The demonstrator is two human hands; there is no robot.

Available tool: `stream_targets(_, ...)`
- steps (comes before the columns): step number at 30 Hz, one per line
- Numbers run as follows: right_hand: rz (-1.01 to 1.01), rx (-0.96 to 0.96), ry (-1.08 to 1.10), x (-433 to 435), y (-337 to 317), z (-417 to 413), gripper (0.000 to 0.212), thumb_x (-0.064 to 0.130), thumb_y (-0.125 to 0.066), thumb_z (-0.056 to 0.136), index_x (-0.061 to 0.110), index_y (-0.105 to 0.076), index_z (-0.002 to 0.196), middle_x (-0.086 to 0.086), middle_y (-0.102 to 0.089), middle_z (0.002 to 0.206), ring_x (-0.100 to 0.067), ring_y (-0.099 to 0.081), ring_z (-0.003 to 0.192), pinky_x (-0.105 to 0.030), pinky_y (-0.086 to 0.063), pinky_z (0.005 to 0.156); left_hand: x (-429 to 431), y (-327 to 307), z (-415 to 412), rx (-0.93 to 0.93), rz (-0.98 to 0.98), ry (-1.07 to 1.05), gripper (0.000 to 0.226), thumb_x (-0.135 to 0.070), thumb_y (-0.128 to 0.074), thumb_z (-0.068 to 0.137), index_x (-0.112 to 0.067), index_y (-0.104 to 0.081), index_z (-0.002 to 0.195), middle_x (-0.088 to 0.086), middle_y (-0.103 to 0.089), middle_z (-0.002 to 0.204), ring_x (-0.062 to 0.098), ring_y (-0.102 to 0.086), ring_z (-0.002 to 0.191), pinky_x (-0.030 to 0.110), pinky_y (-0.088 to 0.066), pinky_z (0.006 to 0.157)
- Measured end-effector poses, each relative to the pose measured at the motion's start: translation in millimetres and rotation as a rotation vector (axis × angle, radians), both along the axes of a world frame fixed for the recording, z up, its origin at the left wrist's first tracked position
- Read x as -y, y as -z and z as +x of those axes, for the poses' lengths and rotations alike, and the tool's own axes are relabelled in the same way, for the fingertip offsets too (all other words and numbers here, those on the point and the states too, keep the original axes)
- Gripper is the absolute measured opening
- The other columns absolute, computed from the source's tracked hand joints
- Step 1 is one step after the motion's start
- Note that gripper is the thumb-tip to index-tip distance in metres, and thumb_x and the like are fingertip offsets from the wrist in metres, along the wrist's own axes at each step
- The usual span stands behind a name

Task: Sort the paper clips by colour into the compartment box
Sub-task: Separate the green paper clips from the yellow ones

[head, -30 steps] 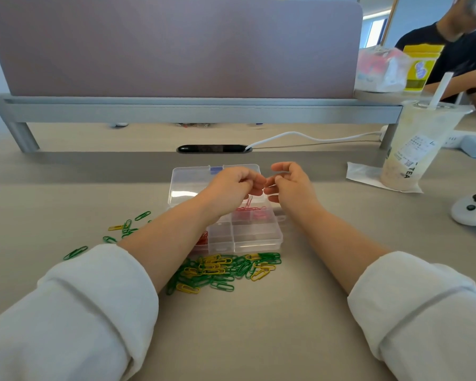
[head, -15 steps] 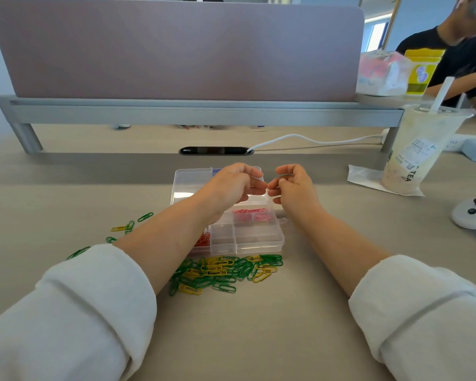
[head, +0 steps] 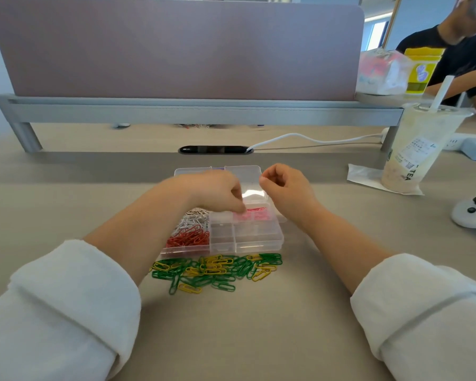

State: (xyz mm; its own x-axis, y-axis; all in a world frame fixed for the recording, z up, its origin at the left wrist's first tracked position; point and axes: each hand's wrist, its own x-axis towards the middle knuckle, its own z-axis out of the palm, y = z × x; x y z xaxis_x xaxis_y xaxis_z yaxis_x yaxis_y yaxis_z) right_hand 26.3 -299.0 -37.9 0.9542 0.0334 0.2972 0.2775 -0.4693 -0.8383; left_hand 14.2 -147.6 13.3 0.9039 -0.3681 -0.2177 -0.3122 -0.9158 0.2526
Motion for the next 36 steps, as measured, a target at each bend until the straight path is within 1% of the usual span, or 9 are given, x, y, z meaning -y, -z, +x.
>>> stream_targets(3,-0.014,0.008,-0.091,-3.2,-3.8,-6.8,0.019,0.025,-0.059,0.088,0.013,-0.058,0.074,0.004,-0.048,0.060,-0.008,-0.040,0.055,-0.018,-0.038,0.058,-3.6,-12.9,-9.2,-0.113,0.233,0.019,0.055,-0.054,-0.071,0.069,-0.029,-0.050,0.113,-0.015,-0.047,0.088,0.014,-0.050,0.089,0.028,-0.042,0.080)
stream_targets(8,-0.027,0.011,-0.235,-9.1,-7.2,-16.7,0.024,0.027,-0.061,0.087,0.011,-0.060,0.069,-0.004,-0.048,0.059,-0.012,-0.040,0.055,-0.025,-0.038,0.057,-0.2,-8.0,-9.0,-0.103,0.266,0.049,0.071,-0.045,-0.079,0.064,-0.027,-0.045,0.124,-0.010,-0.052,0.098,0.017,-0.053,0.100,0.034,-0.046,0.093)
stream_targets(11,-0.072,0.029,-0.223,-8.2,-5.1,-15.2,0.025,0.026,-0.062,0.087,0.010,-0.061,0.068,-0.004,-0.050,0.058,-0.012,-0.041,0.055,-0.025,-0.038,0.058,-1.6,-4.4,-6.7,-0.047,0.265,0.044,0.068,-0.040,-0.077,0.070,-0.023,-0.045,0.128,-0.008,-0.057,0.105,0.017,-0.054,0.101,0.031,-0.045,0.089)
stream_targets(15,-0.181,0.084,-0.098,-4.6,0.6,-6.6,0.020,0.024,-0.061,0.087,0.009,-0.064,0.074,0.002,-0.053,0.061,-0.009,-0.044,0.057,-0.022,-0.039,0.060,-8.0,2.1,0.5,0.111,0.265,0.002,0.049,-0.029,-0.071,0.079,-0.018,-0.052,0.123,-0.002,-0.060,0.117,0.019,-0.055,0.106,0.029,-0.043,0.084)
stream_targets(20,-0.445,0.050,-0.158,0.7,7.6,-5.3,0.014,0.023,-0.062,0.086,0.017,-0.070,0.096,0.013,-0.058,0.084,-0.007,-0.050,0.086,-0.014,-0.031,0.070,-18.1,12.4,12.8,0.228,0.195,-0.038,0.040,-0.021,-0.068,0.081,-0.016,-0.058,0.120,0.002,-0.061,0.119,0.020,-0.055,0.109,0.034,-0.046,0.093)
stream_targets(24,-0.559,0.072,-0.107,0.2,13.2,0.0,0.016,0.021,-0.059,0.088,0.018,-0.070,0.098,0.004,-0.067,0.102,-0.016,-0.055,0.102,-0.021,-0.035,0.083,-24.9,17.2,16.3,0.301,0.095,-0.039,0.023,-0.024,-0.070,0.079,-0.016,-0.065,0.100,0.003,-0.063,0.101,0.022,-0.059,0.102,0.036,-0.049,0.088)
stream_targets(29,-0.591,0.094,-0.081,-3.2,16.7,3.6,0.015,0.022,-0.058,0.089,0.018,-0.071,0.096,0.002,-0.069,0.106,-0.020,-0.056,0.105,-0.027,-0.040,0.089,-42.2,23.6,8.6,0.393,0.058,-0.033,0.011,-0.013,-0.065,0.082,-0.018,-0.071,0.088,0.000,-0.066,0.105,0.016,-0.062,0.096,0.037,-0.051,0.086)
stream_targets(32,-0.609,0.089,-0.070,-4.1,17.3,4.4,0.015,0.023,-0.057,0.089,0.019,-0.070,0.096,0.002,-0.068,0.106,-0.022,-0.052,0.108,-0.029,-0.040,0.090,-65.2,20.5,-3.3,0.471,0.080,-0.064,0.012,-0.018,-0.065,0.083,-0.022,-0.072,0.091,-0.005,-0.065,0.103,0.013,-0.058,0.094,0.035,-0.050,0.086)
stream_targets(36,-0.625,0.143,-0.064,-5.3,14.3,0.1,0.015,0.022,-0.057,0.089,0.018,-0.069,0.098,0.003,-0.065,0.111,-0.022,-0.043,0.114,-0.026,-0.033,0.090,-107.1,18.6,-21.9,0.484,0.051,-0.158,0.012,-0.020,-0.065,0.083,-0.022,-0.072,0.092,-0.007,-0.064,0.091,0.006,-0.051,0.076,0.023,-0.042,0.074)
